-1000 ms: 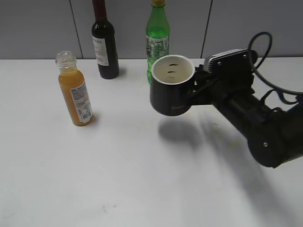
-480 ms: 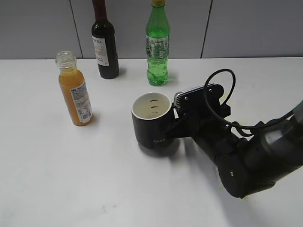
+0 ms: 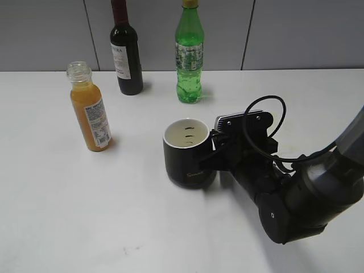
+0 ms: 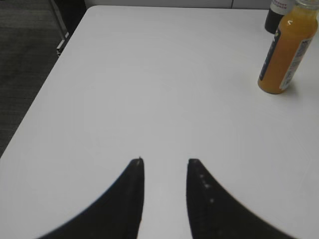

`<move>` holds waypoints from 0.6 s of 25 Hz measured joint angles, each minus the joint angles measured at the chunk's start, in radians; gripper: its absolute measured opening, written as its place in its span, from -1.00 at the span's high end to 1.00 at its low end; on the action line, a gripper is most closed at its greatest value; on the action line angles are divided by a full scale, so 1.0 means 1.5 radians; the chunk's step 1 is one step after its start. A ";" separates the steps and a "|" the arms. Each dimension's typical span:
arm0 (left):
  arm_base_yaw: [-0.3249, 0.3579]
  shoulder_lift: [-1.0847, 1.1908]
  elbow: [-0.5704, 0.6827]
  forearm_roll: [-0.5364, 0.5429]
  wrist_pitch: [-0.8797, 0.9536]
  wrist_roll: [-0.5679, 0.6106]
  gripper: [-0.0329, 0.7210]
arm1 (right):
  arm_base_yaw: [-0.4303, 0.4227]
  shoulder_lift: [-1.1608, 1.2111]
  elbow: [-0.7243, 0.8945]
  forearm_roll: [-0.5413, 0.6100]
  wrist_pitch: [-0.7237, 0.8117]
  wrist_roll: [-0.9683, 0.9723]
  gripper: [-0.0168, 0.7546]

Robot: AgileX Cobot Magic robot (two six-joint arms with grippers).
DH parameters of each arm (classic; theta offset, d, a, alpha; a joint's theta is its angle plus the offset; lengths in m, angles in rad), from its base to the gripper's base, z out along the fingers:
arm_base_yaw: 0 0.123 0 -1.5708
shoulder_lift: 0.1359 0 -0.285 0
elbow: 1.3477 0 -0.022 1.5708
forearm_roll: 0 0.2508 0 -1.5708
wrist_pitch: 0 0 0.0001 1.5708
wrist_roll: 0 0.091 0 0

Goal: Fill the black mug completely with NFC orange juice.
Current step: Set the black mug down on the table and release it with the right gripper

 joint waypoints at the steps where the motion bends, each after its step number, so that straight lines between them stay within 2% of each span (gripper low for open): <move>1: 0.000 0.000 0.000 0.000 0.000 0.000 0.29 | 0.000 0.000 0.000 0.000 -0.008 0.002 0.62; 5: 0.000 0.000 0.000 0.000 0.000 0.000 0.29 | 0.000 0.000 0.000 0.005 -0.015 0.006 0.30; 12: 0.000 0.000 0.000 0.000 0.000 0.000 0.29 | 0.000 0.000 0.039 0.005 -0.024 0.007 0.09; 15: 0.000 0.000 0.000 0.000 0.000 0.000 0.29 | 0.000 -0.010 0.078 0.002 -0.024 0.008 -0.16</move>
